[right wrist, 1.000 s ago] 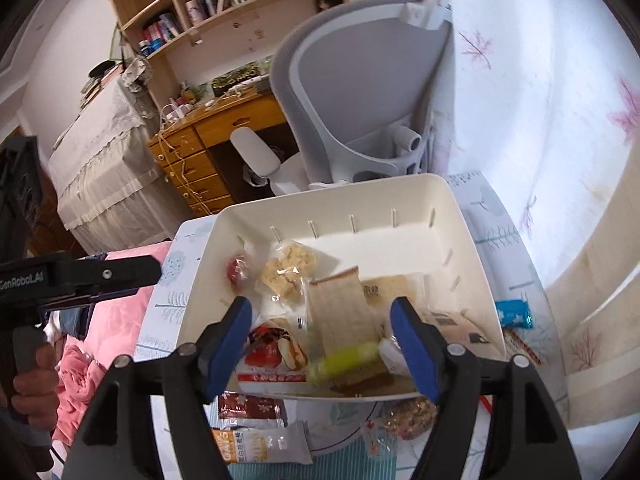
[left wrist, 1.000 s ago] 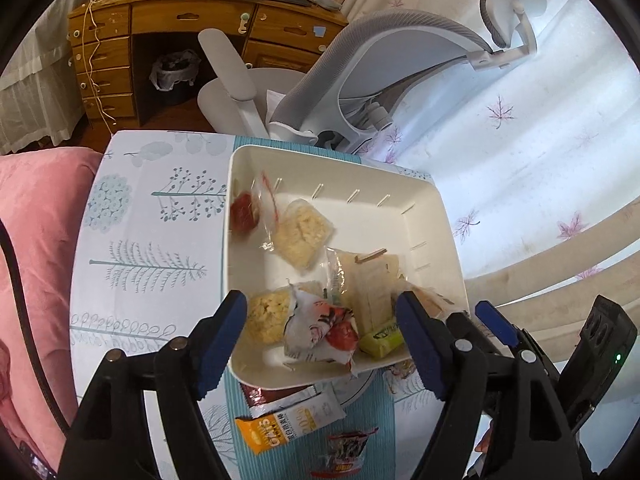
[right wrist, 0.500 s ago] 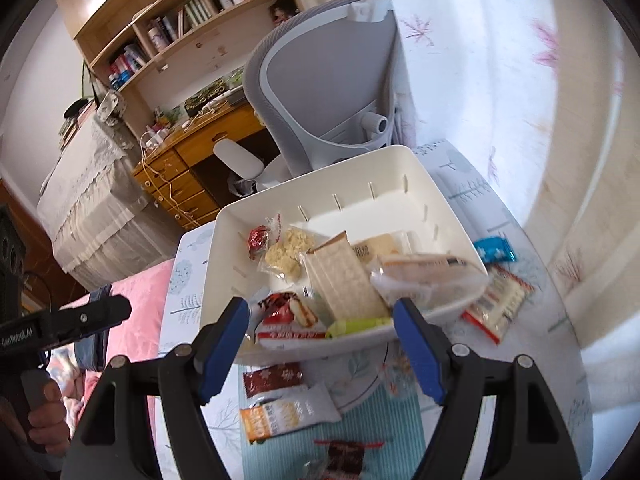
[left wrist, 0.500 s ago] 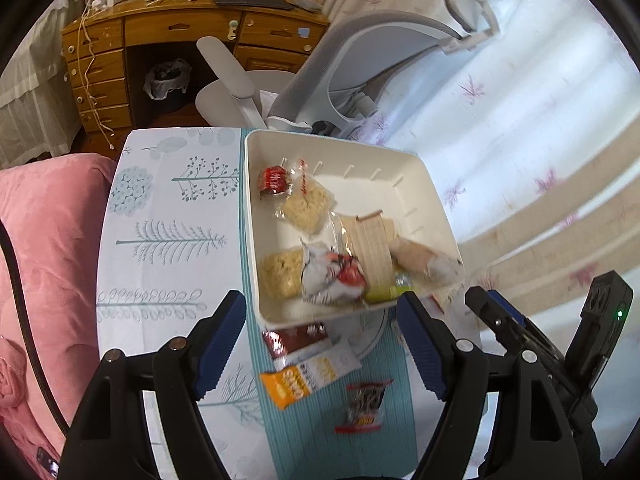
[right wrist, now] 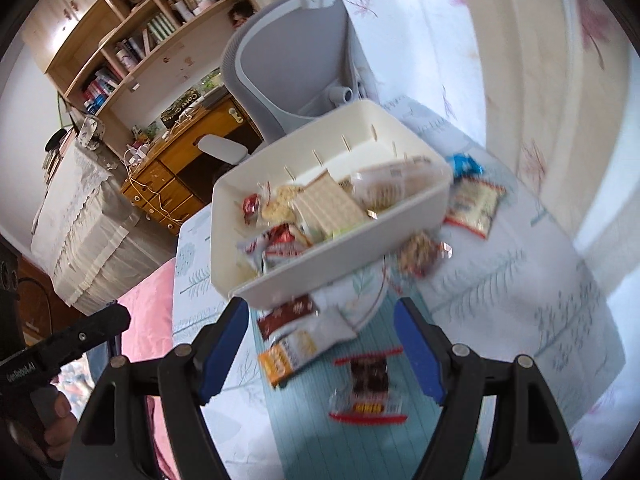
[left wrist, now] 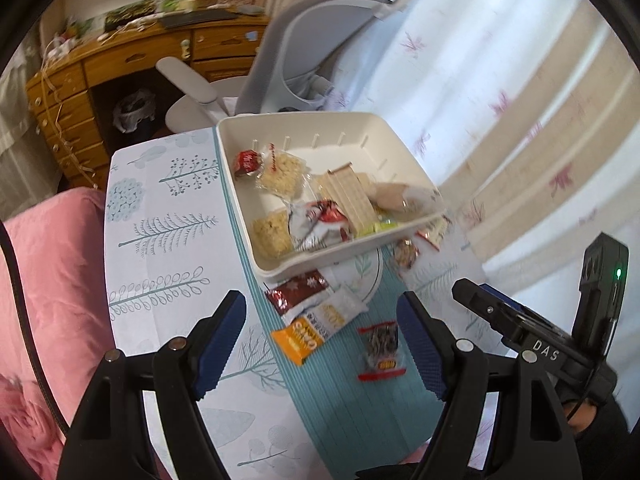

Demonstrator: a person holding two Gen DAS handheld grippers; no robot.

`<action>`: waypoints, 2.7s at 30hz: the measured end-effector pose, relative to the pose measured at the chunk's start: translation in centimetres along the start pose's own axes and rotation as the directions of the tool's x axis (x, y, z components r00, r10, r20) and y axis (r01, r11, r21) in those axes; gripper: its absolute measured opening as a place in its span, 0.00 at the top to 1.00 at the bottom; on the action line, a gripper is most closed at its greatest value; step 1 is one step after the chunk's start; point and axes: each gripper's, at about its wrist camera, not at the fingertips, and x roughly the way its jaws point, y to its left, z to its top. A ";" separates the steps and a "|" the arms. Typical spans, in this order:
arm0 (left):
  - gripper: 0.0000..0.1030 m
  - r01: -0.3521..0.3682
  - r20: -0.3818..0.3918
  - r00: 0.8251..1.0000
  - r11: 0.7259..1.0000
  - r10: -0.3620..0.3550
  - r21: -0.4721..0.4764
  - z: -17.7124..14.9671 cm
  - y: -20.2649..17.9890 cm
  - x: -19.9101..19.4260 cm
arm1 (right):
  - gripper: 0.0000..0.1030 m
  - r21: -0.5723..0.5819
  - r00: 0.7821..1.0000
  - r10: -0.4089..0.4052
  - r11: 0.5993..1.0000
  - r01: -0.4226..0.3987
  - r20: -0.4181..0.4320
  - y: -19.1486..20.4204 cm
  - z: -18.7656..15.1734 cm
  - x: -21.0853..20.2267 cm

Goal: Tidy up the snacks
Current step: 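Move both tools toward the oat bar and the red-edged jerky pack, then grasp the orange oat bar with the left tool while the right tool grasps the jerky pack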

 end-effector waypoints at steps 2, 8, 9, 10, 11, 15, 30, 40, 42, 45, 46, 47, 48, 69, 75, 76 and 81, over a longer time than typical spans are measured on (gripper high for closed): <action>0.26 -0.007 -0.005 1.000 0.999 0.007 0.034 -0.7 -0.4 0.4 | 0.27 0.029 1.000 0.003 1.000 -0.002 -0.023 -0.4 -0.7 0.1; 0.26 -0.019 -0.041 0.999 0.994 0.024 0.108 -2.5 -1.1 2.2 | 0.27 0.104 0.995 0.013 0.995 -0.003 -0.100 -1.7 -2.4 1.3; 0.26 -0.018 -0.052 0.998 0.993 0.024 0.114 -2.7 -1.1 2.7 | 0.27 0.112 0.994 0.013 0.994 -0.001 -0.113 -2.0 -2.6 1.6; 0.26 -0.019 -0.064 0.998 0.993 0.027 0.118 -2.8 -1.1 3.2 | 0.27 0.119 0.992 0.014 0.993 0.001 -0.129 -2.2 -2.8 2.0; 0.26 -0.020 -0.076 0.997 0.993 0.029 0.120 -2.9 -1.1 3.7 | 0.27 0.128 0.988 0.017 0.992 0.003 -0.153 -2.4 -3.0 2.5; 0.26 -0.012 -0.136 0.990 0.992 0.029 0.125 -3.4 -1.0 6.1 | 0.27 0.167 0.973 0.037 0.986 0.002 -0.229 -3.2 -3.6 4.4; 0.26 0.007 -0.313 0.949 0.991 0.035 0.132 -4.6 -1.1 15.5 | 0.27 0.235 0.902 0.079 0.972 0.026 -0.424 -4.7 -5.7 9.9; 0.26 -0.027 -0.359 0.929 0.985 0.087 0.169 -4.7 -1.7 20.0 | 0.35 0.213 0.866 0.059 0.975 0.056 -0.497 -5.3 -6.2 11.9; 0.27 -0.034 -0.372 0.923 0.985 0.096 0.171 -4.8 -1.8 20.6 | 0.39 0.187 0.862 0.027 0.979 0.079 -0.507 -5.2 -6.2 12.1; 0.28 -0.053 -0.377 0.919 0.985 0.114 0.166 -4.7 -1.6 21.1 | 0.39 0.163 0.860 0.006 0.983 0.090 -0.510 -5.1 -6.2 12.3; 0.28 -0.059 -0.375 0.919 0.984 0.119 0.167 -4.7 -1.6 21.3 | 0.39 0.156 0.861 0.002 0.984 0.090 -0.509 -5.1 -6.2 12.3; 0.29 -0.064 -0.371 0.920 0.983 0.124 0.169 -4.6 -1.6 21.4 | 0.39 0.148 0.861 -0.003 0.985 0.091 -0.509 -4.9 -6.1 12.4; 0.34 -0.063 -0.372 0.920 0.984 0.122 0.168 -4.6 -1.6 21.5 | 0.40 0.136 0.861 -0.012 0.986 0.093 -0.508 -4.8 -6.1 12.5; 0.59 -0.059 -0.338 0.935 0.986 0.109 0.154 -5.3 -0.4 18.8 | 0.99 0.042 0.859 -0.084 0.992 0.121 -0.506 -3.9 -6.6 12.7; 0.60 -0.055 -0.318 0.943 0.989 0.095 0.134 -6.1 -0.3 17.0 | 0.98 0.051 0.878 -0.089 0.990 0.128 -0.470 -4.1 -6.4 11.7; 0.60 -0.053 -0.314 0.945 0.991 0.090 0.125 -6.3 -0.2 16.6 | 0.97 0.050 0.880 -0.089 0.991 0.127 -0.466 -4.0 -6.4 11.6; 0.60 -0.052 -0.293 0.953 0.994 0.077 0.093 -7.0 0.1 14.8 | 0.58 0.048 0.895 -0.084 0.992 0.117 -0.438 -3.8 -6.4 11.2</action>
